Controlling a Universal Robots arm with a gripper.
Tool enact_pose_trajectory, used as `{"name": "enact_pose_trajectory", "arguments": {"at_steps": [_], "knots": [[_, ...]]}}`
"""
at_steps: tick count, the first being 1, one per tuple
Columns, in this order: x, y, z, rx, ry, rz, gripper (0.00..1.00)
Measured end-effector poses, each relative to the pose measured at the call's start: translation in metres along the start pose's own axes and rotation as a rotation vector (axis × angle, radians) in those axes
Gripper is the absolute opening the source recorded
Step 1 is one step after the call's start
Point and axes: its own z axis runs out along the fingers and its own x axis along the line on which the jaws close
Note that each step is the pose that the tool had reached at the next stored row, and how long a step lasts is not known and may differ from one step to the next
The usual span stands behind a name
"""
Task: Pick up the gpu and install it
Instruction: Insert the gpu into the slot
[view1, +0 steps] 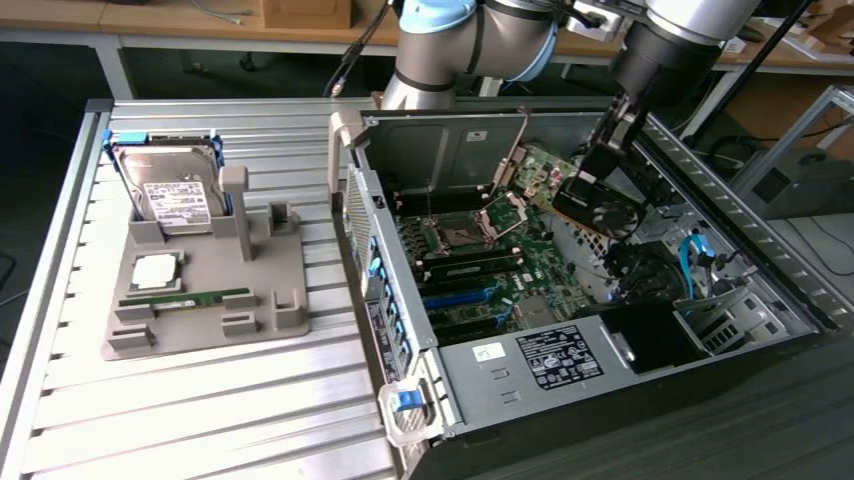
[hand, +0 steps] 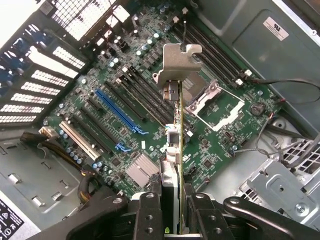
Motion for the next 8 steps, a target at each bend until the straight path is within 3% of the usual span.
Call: {"name": "enact_pose_trajectory", "arguments": {"at_steps": [8], "knots": [[0.0000,0.0000,0.0000,0.0017,0.0015,-0.038,0.27]]}}
